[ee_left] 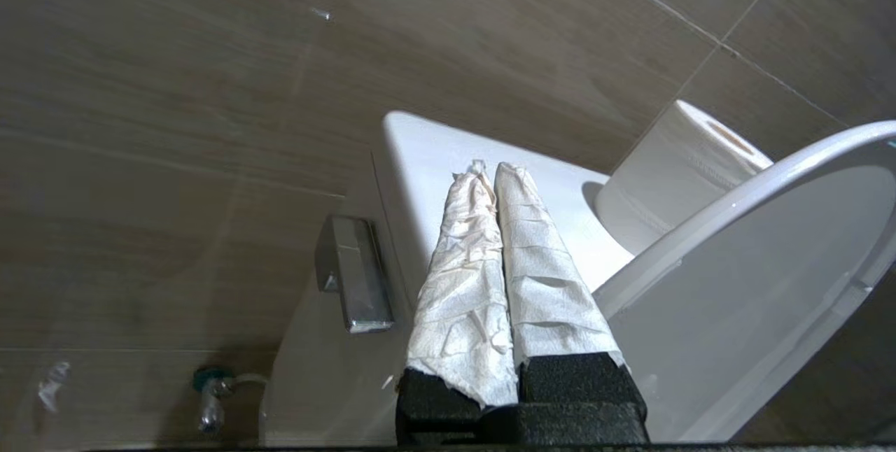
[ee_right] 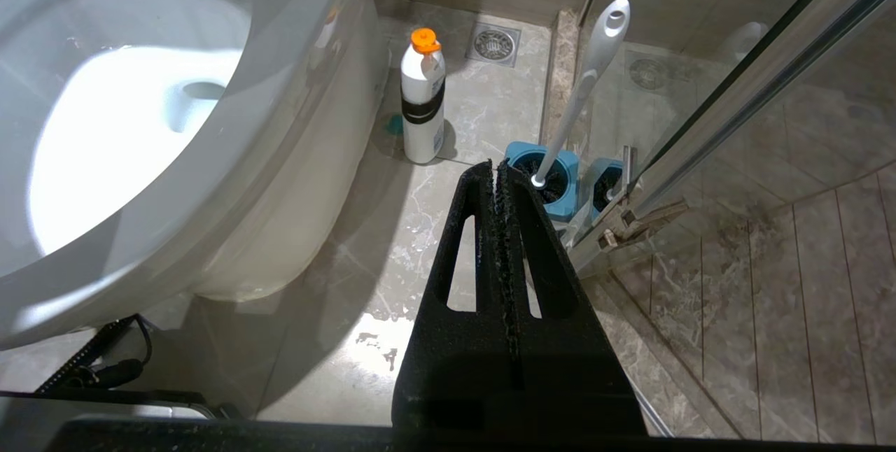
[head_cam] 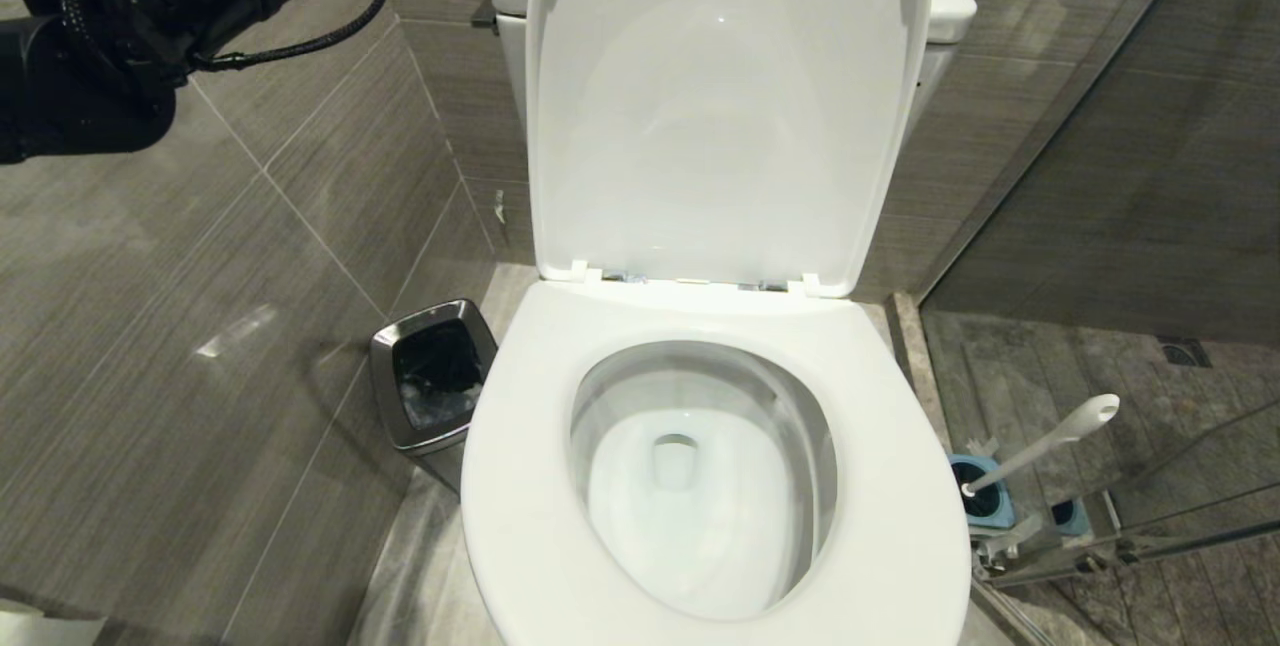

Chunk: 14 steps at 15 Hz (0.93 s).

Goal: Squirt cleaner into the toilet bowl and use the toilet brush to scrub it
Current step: Close the toilet lid

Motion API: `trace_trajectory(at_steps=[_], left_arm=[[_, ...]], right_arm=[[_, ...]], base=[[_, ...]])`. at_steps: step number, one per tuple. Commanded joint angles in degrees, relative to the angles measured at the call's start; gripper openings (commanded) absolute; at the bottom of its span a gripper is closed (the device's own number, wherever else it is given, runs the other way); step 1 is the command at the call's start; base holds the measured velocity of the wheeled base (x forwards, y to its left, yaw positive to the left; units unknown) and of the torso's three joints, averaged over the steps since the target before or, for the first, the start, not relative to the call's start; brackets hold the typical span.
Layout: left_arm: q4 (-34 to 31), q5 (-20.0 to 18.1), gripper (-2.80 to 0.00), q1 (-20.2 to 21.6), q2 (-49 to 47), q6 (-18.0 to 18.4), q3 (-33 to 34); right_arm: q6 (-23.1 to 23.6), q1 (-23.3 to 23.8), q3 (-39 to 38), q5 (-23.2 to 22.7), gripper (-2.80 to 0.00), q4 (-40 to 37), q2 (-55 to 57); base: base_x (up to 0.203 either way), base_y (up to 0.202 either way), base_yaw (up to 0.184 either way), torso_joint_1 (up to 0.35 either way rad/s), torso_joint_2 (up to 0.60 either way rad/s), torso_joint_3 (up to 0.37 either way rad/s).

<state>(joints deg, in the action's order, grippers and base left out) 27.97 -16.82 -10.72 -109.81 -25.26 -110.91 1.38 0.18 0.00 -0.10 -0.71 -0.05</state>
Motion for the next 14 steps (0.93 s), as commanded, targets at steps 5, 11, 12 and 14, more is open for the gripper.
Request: trace_trajectory(at_steps=[5, 11, 12, 14], left_arm=[[-0.7, 0.2, -2.80, -0.1, -3.3, -0.3, -0.6], [3.8, -1.5, -2.80, -2.0, -4.4, -2.5, -0.7], [4.1, -2.9, -2.80, -2.2, -4.7, -2.6, -0.7], [5.4, -5.8, -2.80, -2.3, -4.9, -2.6, -0.6]], right_arm=[[0.0, 0.0, 0.0, 0.0, -2.80, 0.0, 0.0], [0.0, 0.0, 0.0, 0.0, -2.80, 0.0, 0.0], [0.0, 0.0, 0.0, 0.0, -2.80, 0.0, 0.0], [0.0, 0.0, 0.0, 0.0, -2.80, 0.0, 0.0]], base=[[0.000, 0.000, 0.000, 0.000, 0.00, 0.000], [0.000, 0.000, 0.000, 0.000, 0.00, 0.000], [0.000, 0.000, 0.000, 0.000, 0.00, 0.000], [0.000, 0.000, 0.000, 0.000, 0.00, 0.000]])
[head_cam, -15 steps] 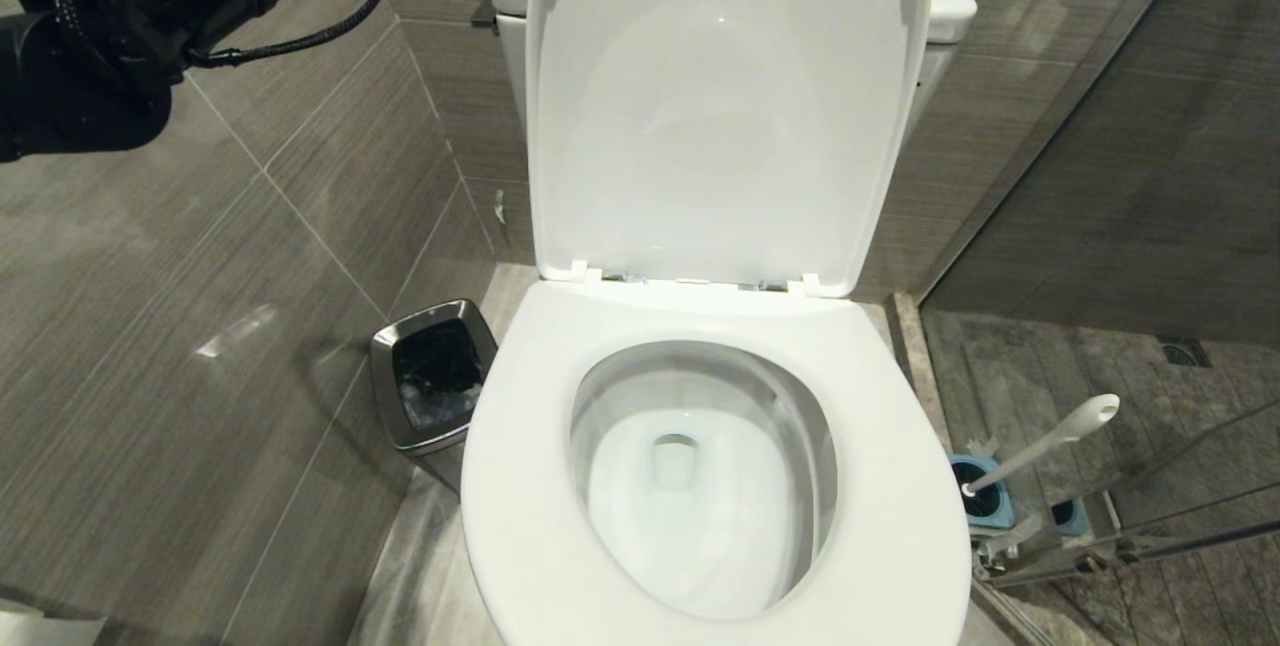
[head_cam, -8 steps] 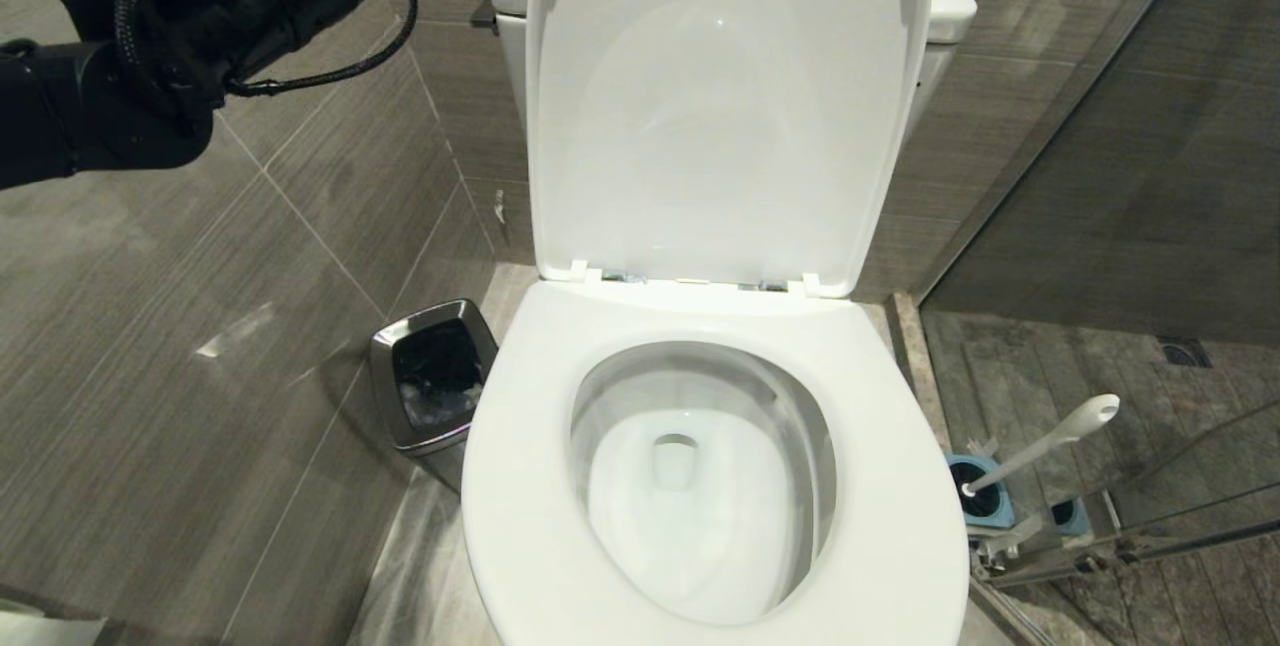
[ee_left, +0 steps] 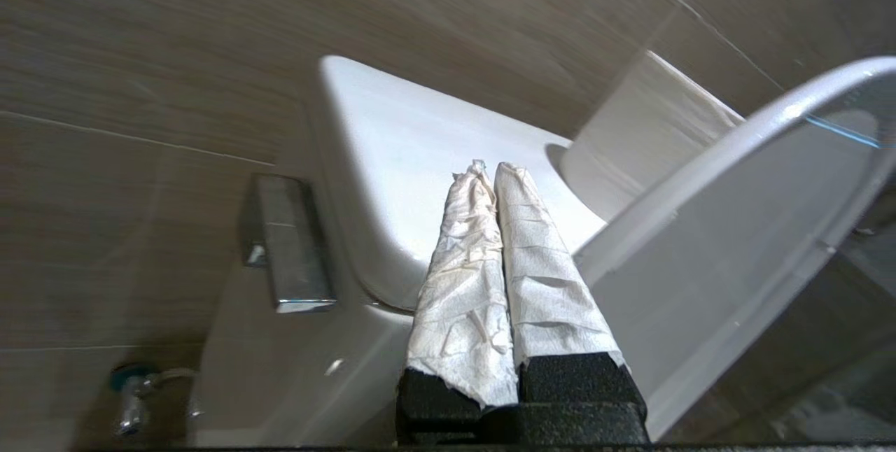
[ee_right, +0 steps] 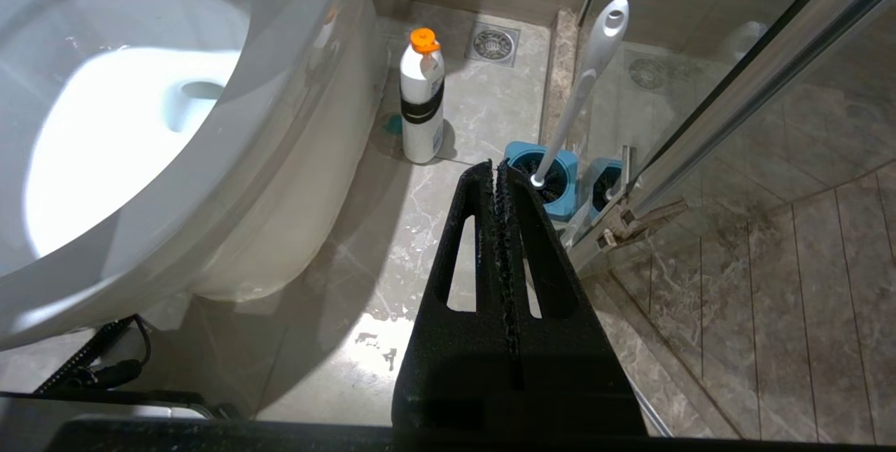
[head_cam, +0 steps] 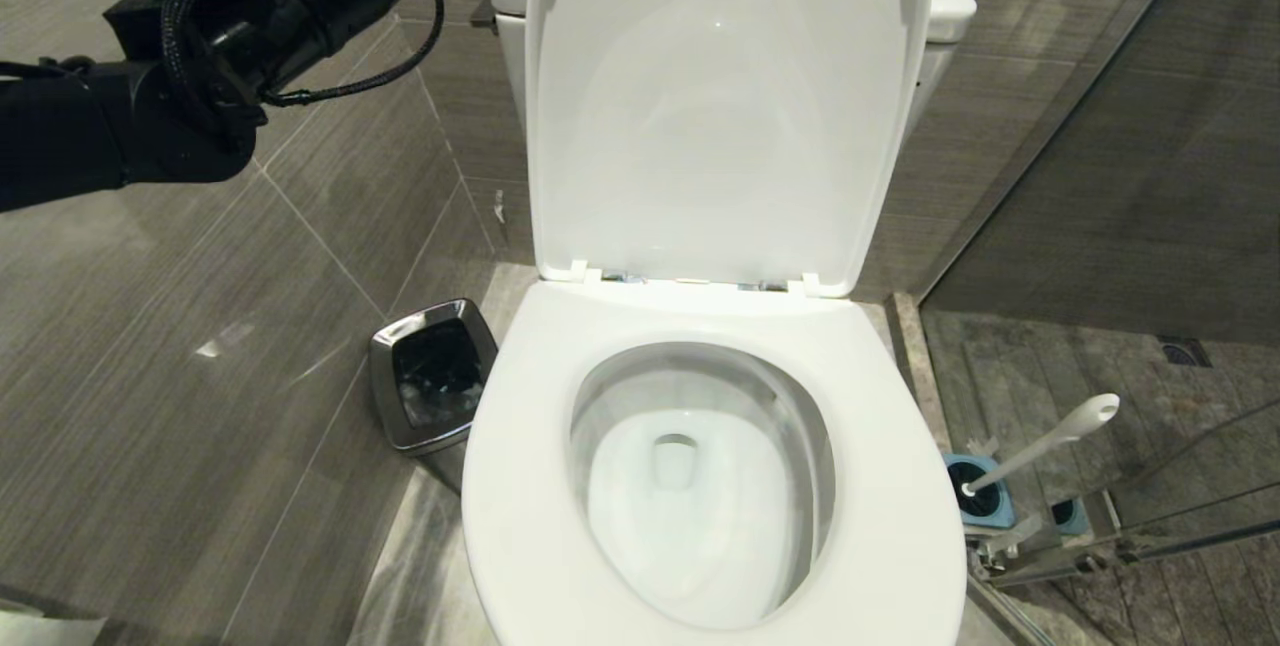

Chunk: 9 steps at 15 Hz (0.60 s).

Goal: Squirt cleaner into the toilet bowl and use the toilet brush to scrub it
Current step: Close the toilet lid

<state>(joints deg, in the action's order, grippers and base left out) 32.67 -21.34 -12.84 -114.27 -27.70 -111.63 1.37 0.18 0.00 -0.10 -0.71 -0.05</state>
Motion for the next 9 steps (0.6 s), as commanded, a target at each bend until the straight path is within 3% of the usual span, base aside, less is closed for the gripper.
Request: trace_trajectory(at_steps=[1, 9], left_arm=[[1.2, -2.7, -2.80, -0.5, -0.6, -0.2, 0.1], [1.1, -4.2, -2.80, -1.5, -1.8, 2.6, 0.1]], right_arm=[[0.0, 0.0, 0.0, 0.0, -2.80, 0.0, 0.0], [0.0, 0.0, 0.0, 0.0, -2.80, 0.0, 0.0]], base=[[0.000, 0.000, 0.000, 0.000, 0.00, 0.000], [0.000, 0.000, 0.000, 0.000, 0.00, 0.000]])
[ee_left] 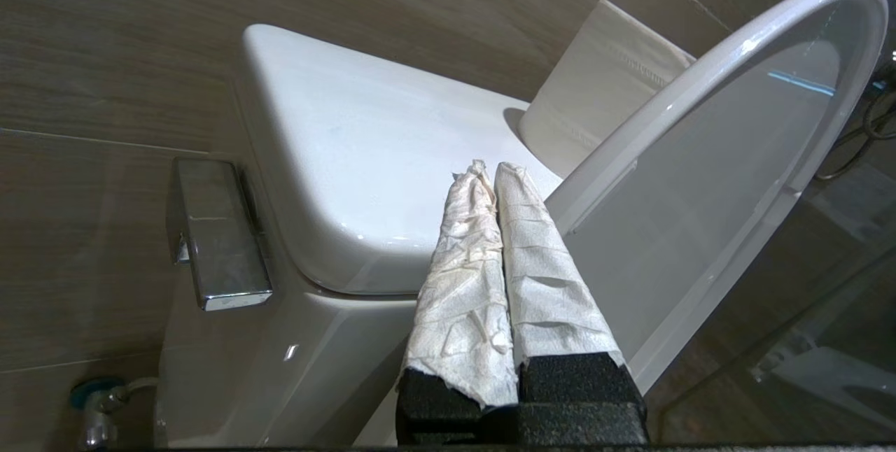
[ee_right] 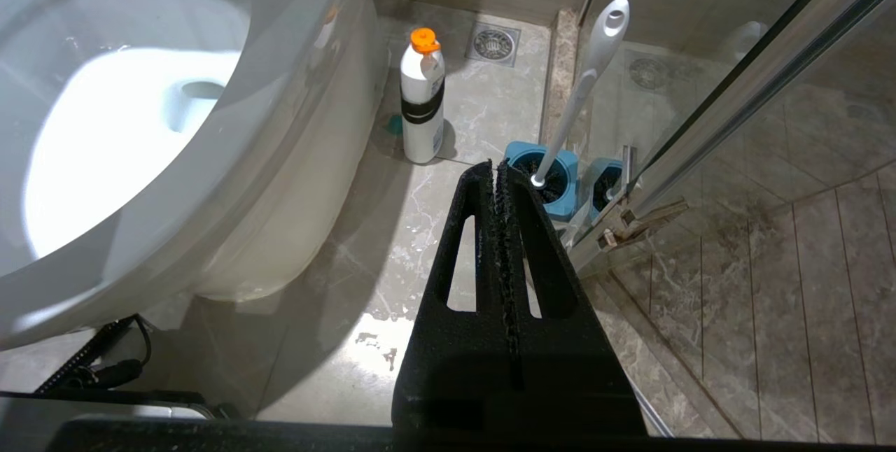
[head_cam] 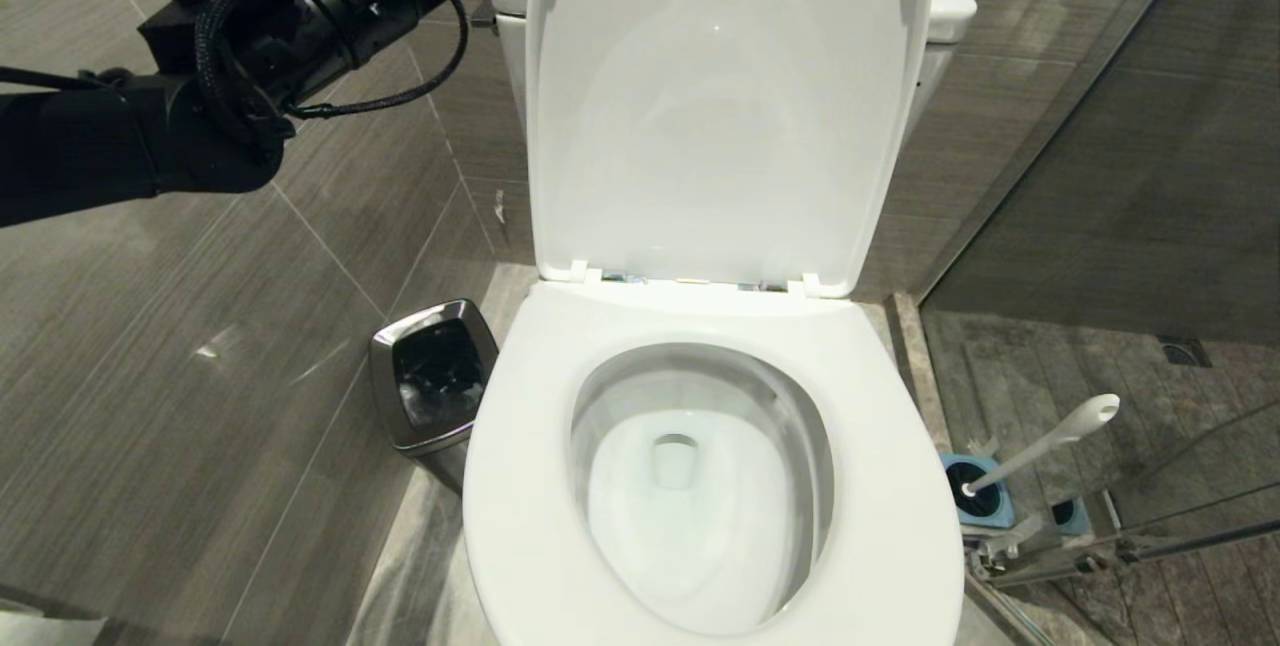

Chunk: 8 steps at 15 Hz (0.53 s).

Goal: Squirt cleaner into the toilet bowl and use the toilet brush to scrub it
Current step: Close the toilet lid

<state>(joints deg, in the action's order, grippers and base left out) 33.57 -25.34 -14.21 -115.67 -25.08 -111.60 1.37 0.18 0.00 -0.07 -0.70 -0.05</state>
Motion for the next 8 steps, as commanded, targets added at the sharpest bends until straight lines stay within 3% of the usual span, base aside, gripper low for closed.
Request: trace_trajectory(at_steps=[1, 8], left_arm=[[0.2, -0.2, -2.80, -0.4, -0.7, 0.0, 0.0], [0.3, -0.2, -2.80, -1.2, -1.6, 0.6, 0.0]], right_arm=[[0.0, 0.0, 0.0, 0.0, -2.80, 0.0, 0.0], [0.0, 0.0, 0.0, 0.0, -2.80, 0.0, 0.0]], base=[[0.000, 0.000, 0.000, 0.000, 0.00, 0.000], [0.000, 0.000, 0.000, 0.000, 0.00, 0.000]])
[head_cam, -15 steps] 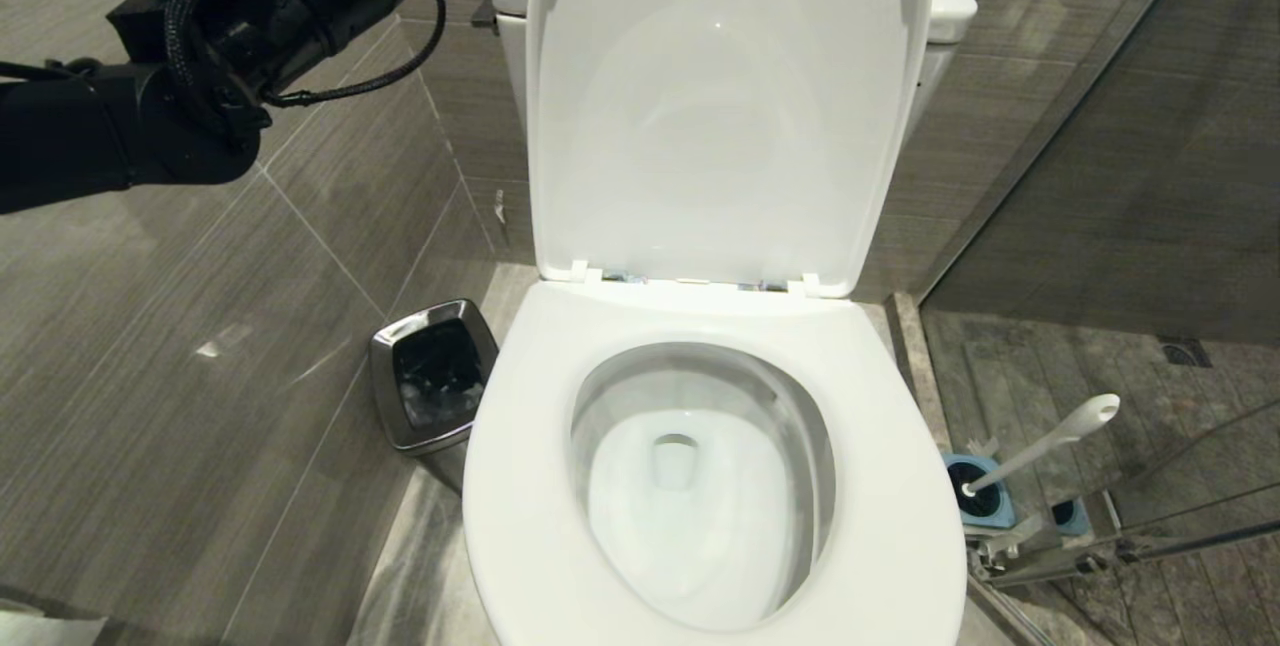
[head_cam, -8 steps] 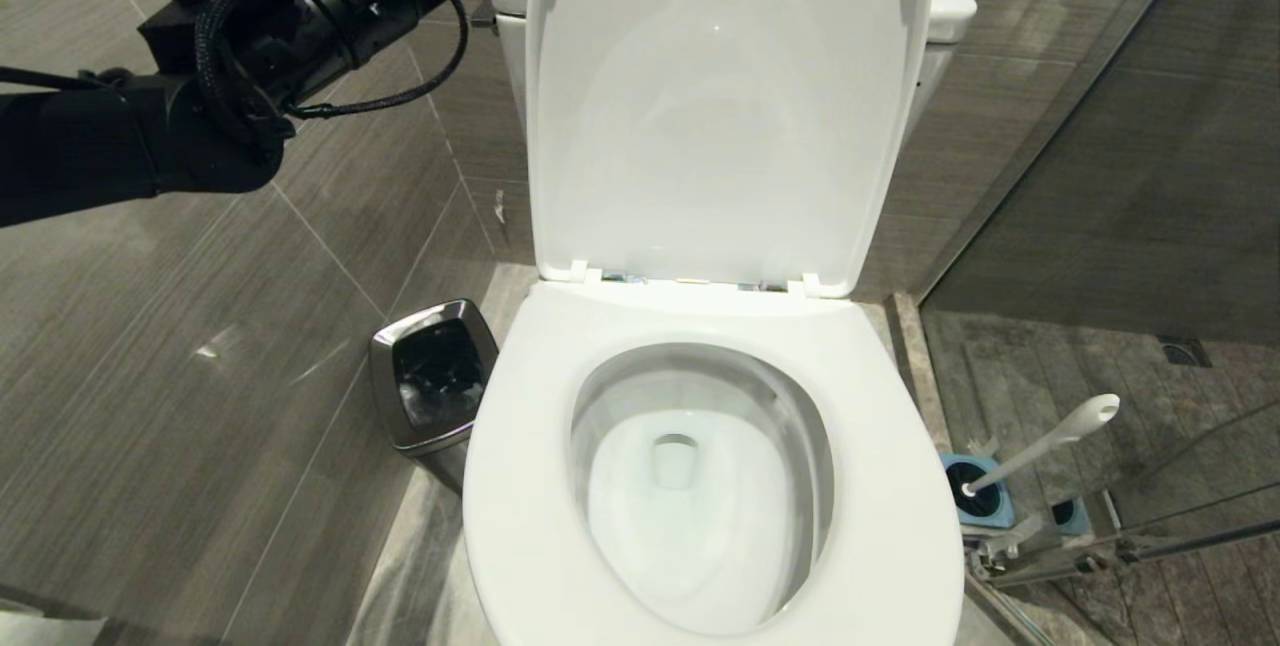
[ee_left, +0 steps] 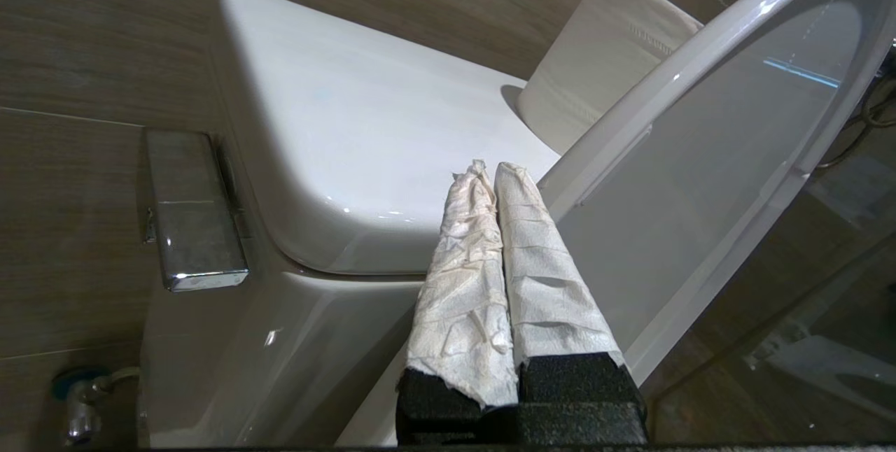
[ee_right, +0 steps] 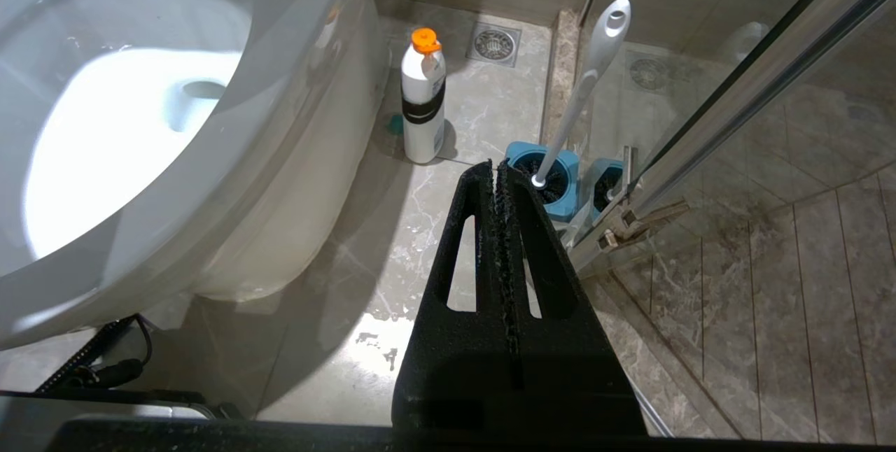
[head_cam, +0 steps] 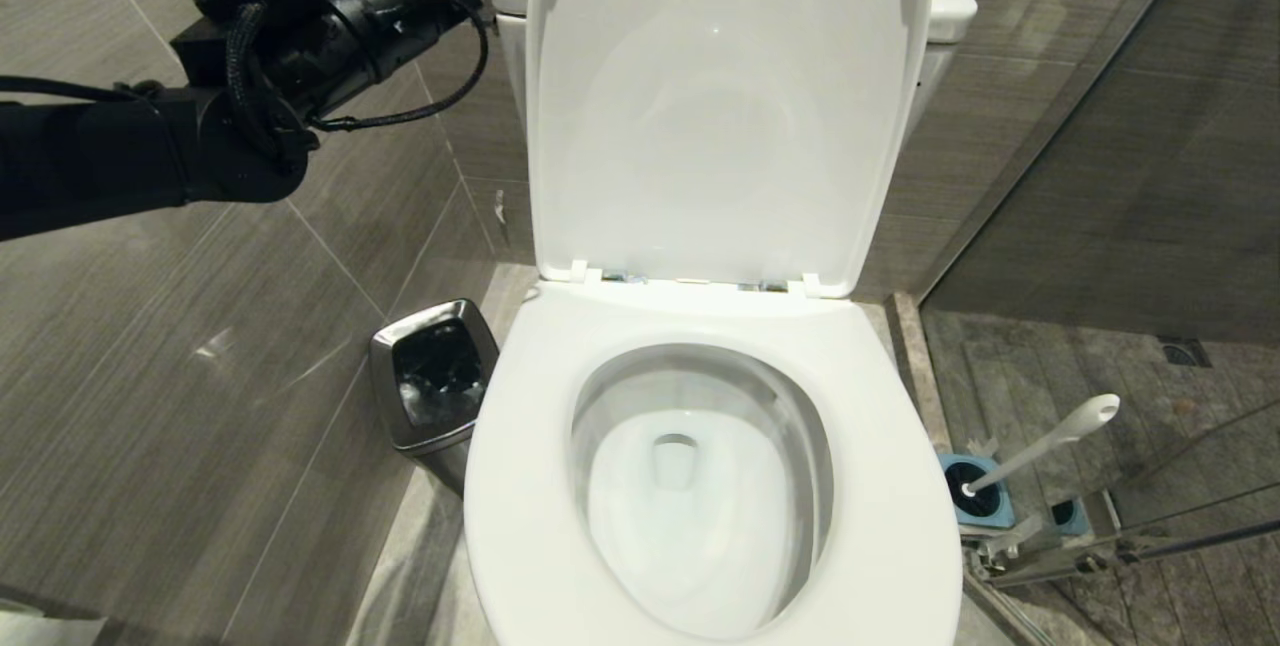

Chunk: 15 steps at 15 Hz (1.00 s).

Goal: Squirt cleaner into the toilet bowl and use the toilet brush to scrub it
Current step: Close the toilet lid

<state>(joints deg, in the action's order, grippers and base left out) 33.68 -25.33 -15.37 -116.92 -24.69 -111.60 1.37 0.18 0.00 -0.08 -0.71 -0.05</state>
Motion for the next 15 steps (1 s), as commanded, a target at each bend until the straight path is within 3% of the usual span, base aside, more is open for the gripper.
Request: trace_trajectory(at_steps=[1, 6, 15], left_arm=[[0.2, -0.1, -2.80, 0.0, -0.5, 1.2, 0.0], [0.3, 0.3, -2.80, 0.0, -1.8, 4.4, -0.1], [1.0, 0.1, -2.80, -1.0, -2.5, 4.5, 0.0]], right_arm=[[0.0, 0.0, 0.0, 0.0, -2.80, 0.0, 0.0], [0.0, 0.0, 0.0, 0.0, -2.80, 0.0, 0.0], [0.0, 0.0, 0.0, 0.0, -2.80, 0.0, 0.0]], base=[[0.000, 0.000, 0.000, 0.000, 0.00, 0.000], [0.000, 0.000, 0.000, 0.000, 0.00, 0.000], [0.000, 0.000, 0.000, 0.000, 0.00, 0.000]])
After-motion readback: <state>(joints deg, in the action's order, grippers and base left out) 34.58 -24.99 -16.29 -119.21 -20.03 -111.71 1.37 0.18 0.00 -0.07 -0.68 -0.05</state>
